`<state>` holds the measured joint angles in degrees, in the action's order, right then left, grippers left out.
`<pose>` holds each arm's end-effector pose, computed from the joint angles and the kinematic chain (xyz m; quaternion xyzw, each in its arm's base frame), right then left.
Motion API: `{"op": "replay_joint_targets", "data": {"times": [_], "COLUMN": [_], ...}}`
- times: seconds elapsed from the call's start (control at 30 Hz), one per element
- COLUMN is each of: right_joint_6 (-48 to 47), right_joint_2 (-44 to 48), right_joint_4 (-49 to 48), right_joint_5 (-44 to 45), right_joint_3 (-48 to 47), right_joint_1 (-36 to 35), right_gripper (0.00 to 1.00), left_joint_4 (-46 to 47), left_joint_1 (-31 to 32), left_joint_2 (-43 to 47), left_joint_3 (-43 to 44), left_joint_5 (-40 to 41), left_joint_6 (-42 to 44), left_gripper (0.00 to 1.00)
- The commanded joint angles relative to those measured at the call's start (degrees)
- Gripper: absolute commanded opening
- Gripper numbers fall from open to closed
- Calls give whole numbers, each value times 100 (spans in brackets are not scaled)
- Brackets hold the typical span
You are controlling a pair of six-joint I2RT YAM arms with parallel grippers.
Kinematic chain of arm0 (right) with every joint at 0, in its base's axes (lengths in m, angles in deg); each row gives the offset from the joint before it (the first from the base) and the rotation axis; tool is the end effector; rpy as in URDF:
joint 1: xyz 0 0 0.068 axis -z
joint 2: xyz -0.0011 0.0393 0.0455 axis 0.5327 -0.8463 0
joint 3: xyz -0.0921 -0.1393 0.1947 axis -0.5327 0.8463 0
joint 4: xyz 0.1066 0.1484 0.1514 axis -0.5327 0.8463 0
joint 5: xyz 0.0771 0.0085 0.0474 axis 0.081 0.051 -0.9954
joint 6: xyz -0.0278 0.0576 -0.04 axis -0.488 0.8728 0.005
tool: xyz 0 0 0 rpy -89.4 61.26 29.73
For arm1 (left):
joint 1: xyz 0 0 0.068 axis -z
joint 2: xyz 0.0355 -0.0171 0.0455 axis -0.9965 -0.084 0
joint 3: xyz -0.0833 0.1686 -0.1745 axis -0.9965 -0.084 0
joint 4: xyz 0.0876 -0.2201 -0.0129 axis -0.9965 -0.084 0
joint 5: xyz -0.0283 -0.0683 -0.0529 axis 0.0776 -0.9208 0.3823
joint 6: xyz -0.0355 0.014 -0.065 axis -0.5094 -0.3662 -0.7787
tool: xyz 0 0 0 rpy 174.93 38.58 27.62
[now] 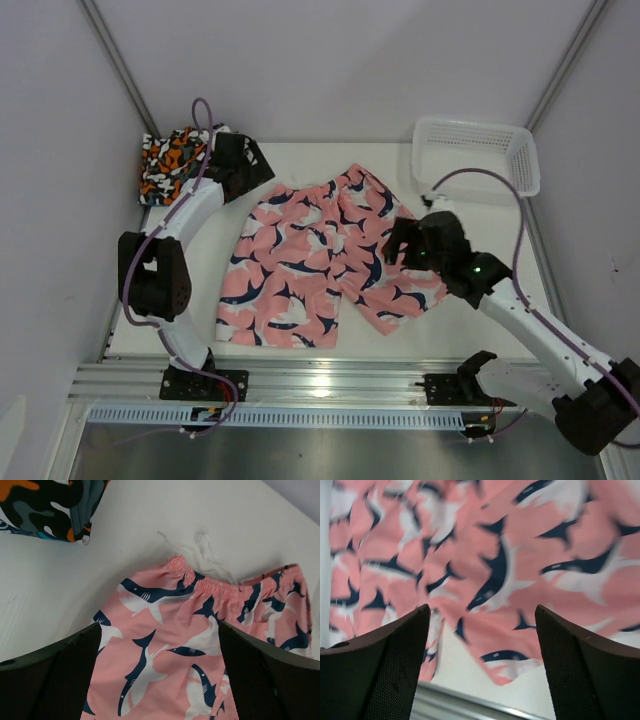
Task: Fold and stack the shorts
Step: Flatten the shorts out
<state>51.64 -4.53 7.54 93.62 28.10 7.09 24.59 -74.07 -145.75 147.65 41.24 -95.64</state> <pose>0.2030 0.0870 0.2778 0.0522 0.8831 0.1629 0.4369 0.3911 -0.0671 0.2610 -0.2328 0.8777 -0.1051 0.4055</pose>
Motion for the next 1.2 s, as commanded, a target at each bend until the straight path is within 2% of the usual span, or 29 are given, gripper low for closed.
{"op": "replay_joint_targets", "data": {"times": [0.0,0.03,0.17,0.4,0.5,0.57,0.7,0.83,0.93,1.07,1.17], "right_joint_6": [457,519,669,450,169,-60,-184,-70,44,272,387], "right_joint_2": [-480,-829,-1956,-3846,-4488,-4873,-5429,-5789,-6071,-6335,-6283], "right_joint_4": [144,100,-137,-375,-384,-549,-656,-788,-815,-744,-788], "right_joint_5": [963,1208,1641,1800,1844,1774,1607,1404,1316,1317,1351], "right_joint_3": [-278,-444,-1014,-2612,-3256,-3424,-3696,-3829,-3881,-3812,-3532], "right_joint_1": [-1538,-2168,-3392,-4712,-5056,-5153,-5207,-5180,-5145,-5066,-5057], "right_gripper": [86,86,84,77,76,76,76,74,72,62,42], "left_joint_4": [10,45,89,-16,212,439,669,661,625,713,739], "left_joint_1": [-13,-30,-48,-188,-662,-1014,-1094,-1094,-1094,-1094,-1094], "left_joint_2": [-102,-199,-418,-516,-315,-156,143,-242,-305,-94,-33], "left_joint_3": [-49,-75,-40,-66,-425,-707,-1007,-840,-866,-980,-1033], "left_joint_5": [-234,-243,-330,-532,-1356,-1841,-1894,-2246,-2159,-2001,-1983], "left_joint_6": [320,346,530,724,602,488,461,426,417,373,364], "left_gripper": [100,99,99,99,99,99,99,99,99,99,99]}}
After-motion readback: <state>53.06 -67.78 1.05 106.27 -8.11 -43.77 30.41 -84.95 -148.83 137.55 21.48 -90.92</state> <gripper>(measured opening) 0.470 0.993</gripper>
